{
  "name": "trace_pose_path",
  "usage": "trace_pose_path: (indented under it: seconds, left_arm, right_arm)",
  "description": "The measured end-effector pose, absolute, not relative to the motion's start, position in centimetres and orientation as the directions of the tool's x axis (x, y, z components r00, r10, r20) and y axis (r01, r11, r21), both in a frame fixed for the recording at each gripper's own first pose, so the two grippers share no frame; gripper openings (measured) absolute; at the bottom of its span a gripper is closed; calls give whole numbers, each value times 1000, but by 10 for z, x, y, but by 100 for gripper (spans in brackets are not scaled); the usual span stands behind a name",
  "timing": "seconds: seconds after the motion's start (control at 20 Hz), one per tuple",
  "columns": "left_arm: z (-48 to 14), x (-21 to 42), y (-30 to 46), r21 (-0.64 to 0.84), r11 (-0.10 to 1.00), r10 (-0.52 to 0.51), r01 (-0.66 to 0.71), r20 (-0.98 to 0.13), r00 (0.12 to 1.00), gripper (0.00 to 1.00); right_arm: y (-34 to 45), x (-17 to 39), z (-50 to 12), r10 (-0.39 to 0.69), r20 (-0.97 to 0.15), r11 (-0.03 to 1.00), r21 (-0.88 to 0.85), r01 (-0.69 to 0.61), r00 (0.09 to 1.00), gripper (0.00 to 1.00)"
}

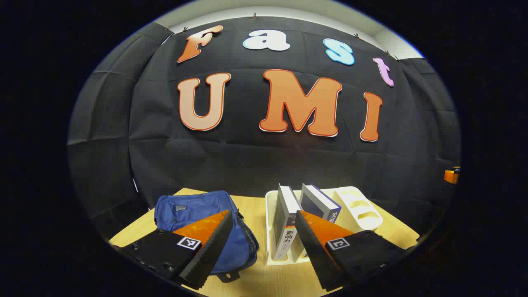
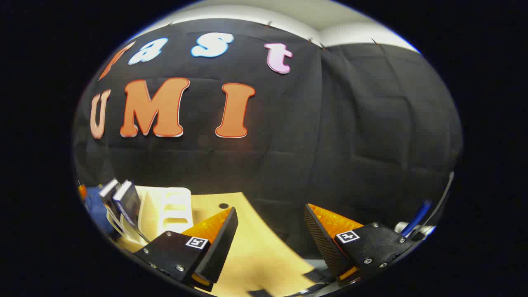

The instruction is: Open the schoolbag, grab two books from the bookshelf and put them into the schoolbag.

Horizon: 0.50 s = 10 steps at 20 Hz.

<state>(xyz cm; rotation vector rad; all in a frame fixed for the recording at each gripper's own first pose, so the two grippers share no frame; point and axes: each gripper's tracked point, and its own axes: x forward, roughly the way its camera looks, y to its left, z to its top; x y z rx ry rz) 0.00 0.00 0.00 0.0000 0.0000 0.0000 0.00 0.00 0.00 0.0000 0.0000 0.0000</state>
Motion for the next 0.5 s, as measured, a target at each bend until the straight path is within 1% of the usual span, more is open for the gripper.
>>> trace_pose_path:
  seconds: [0.05, 0.1, 0.3, 0.5]
  left_arm:
    - [2, -1, -5, -5, 1000, -9, 9, 3, 1000, 95]
    - [5, -3, -10, -9, 1000, -19, 19, 3, 1000, 95]
    - [15, -13, -1, -8, 1000, 21, -20, 8, 1000, 95]
    - [23, -37, 26, 42, 992, 116, -117, 28, 993, 95]
  right_arm:
    - [6, -5, 6, 20, 5, 1000, -12, -20, 1000, 97]
    - [19, -9, 15, 64, 7, 998, 8, -64, 998, 97]
    - [93, -13, 15, 229, 12, 971, 70, -229, 973, 97]
    - [190, -29, 16, 455, 27, 875, 170, -453, 890, 97]
